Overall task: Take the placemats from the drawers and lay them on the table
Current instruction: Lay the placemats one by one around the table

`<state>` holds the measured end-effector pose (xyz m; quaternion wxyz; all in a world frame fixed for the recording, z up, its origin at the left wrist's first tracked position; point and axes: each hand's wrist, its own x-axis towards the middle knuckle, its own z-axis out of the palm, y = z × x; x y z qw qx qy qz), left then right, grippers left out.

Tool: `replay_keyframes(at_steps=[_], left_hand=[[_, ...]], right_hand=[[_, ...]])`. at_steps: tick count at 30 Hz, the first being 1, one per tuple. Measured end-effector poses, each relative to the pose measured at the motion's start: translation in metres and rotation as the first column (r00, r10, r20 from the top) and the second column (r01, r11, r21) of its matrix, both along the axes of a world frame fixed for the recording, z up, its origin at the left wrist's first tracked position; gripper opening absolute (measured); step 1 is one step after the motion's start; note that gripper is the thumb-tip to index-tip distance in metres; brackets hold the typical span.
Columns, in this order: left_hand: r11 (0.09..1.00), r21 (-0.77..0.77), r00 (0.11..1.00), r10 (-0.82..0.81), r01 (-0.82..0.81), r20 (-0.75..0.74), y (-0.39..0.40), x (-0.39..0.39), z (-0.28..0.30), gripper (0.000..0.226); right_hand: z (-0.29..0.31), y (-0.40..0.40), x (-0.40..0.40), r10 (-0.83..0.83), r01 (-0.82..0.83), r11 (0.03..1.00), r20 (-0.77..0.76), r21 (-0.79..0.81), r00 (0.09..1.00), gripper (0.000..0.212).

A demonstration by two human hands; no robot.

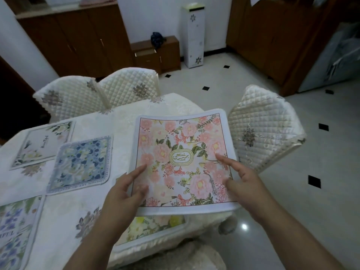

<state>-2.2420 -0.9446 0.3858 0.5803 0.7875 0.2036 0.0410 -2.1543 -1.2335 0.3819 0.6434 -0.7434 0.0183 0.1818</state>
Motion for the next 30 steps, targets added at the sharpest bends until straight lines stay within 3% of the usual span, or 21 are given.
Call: replay_keyframes(at_steps=[10, 17, 30], left_hand=[[0.990, 0.081, 0.992, -0.120, 0.117, 0.036, 0.014, -0.001, 0.016, 0.049], [0.989, 0.045, 0.988, -0.145, 0.143, 0.052, 0.002, 0.001, 0.015, 0.049], [0.993, 0.120, 0.997, -0.027, 0.019, 0.067, -0.106, 0.061, 0.018, 0.053]], right_hand=[[0.027, 0.007, -0.034, -0.044, 0.052, 0.996, 0.109, -0.076, 0.993, 0.067], [0.035, -0.005, -0.041, -0.068, 0.082, 0.991, 0.134, -0.105, 0.989, 0.065], [0.020, -0.109, 0.055, 0.050, -0.033, 0.993, 0.150, -0.117, 0.987, 0.065]])
